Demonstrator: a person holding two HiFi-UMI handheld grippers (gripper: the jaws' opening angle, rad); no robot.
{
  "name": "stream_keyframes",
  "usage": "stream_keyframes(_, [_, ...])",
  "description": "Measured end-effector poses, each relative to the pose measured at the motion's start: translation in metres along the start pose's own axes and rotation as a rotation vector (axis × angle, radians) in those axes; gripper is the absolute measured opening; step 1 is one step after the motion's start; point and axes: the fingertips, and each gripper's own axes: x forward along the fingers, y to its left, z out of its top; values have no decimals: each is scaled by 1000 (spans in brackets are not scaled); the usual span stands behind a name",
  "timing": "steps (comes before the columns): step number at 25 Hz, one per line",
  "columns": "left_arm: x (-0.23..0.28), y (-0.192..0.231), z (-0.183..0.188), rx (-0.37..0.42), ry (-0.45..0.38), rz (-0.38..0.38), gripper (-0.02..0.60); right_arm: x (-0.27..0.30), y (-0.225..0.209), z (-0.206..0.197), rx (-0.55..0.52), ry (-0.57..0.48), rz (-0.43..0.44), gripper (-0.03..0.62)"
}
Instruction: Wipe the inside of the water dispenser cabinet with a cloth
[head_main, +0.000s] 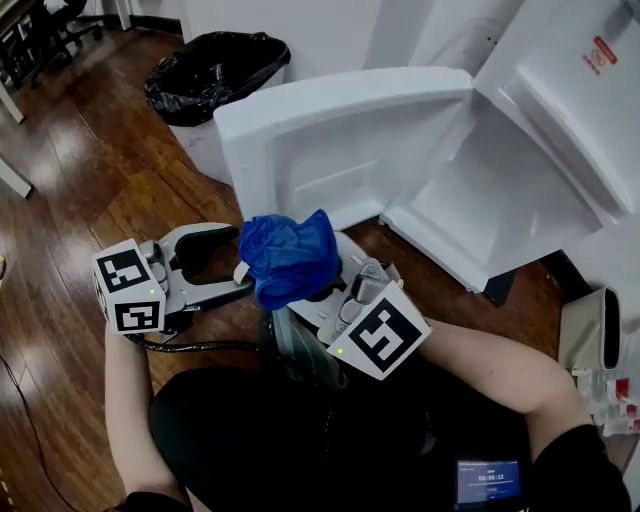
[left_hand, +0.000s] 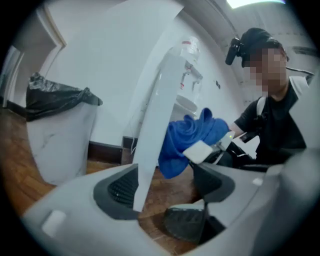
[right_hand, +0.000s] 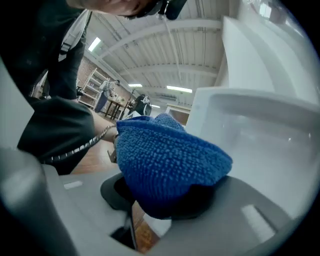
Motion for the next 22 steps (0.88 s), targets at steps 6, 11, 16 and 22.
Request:
stream_keyframes(6, [-47, 34, 4, -160, -216, 123, 339, 37, -2, -87, -15, 137, 63, 150])
stream_keyframes(11, [-65, 52, 31, -192, -391, 206, 339, 1, -41, -170, -25, 349, -2, 151])
stream_keyframes(16, [-59, 28, 57, -105, -371, 153, 339, -84, -113, -205, 24, 485, -181, 152])
stream_keyframes(22, [-40, -20, 97, 95, -224, 158, 334, -178, -182, -207, 228, 544, -489, 151])
